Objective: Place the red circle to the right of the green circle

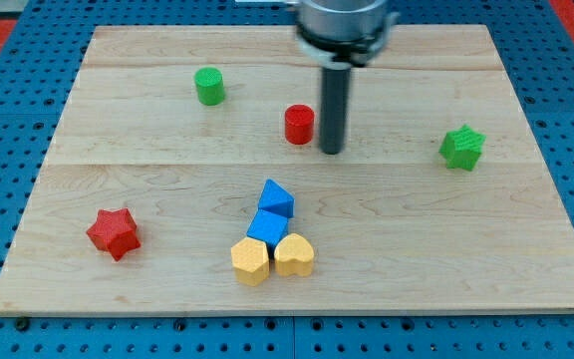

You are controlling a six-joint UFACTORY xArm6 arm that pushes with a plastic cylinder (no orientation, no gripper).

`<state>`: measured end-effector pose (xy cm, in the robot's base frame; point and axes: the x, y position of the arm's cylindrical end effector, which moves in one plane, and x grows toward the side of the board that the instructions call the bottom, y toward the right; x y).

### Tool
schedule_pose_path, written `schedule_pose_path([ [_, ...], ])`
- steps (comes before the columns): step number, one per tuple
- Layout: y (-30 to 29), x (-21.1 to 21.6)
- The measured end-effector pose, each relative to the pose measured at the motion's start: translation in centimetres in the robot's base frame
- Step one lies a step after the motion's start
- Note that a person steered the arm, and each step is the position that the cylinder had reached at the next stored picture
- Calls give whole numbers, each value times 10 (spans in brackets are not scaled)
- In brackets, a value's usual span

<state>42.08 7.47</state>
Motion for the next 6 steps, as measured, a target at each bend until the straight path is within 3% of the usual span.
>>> schedule_pose_path([
  [1,-32,-21],
  [2,-108,-45],
  [3,-130,5],
  [4,-162,-9],
  [6,-157,-113],
])
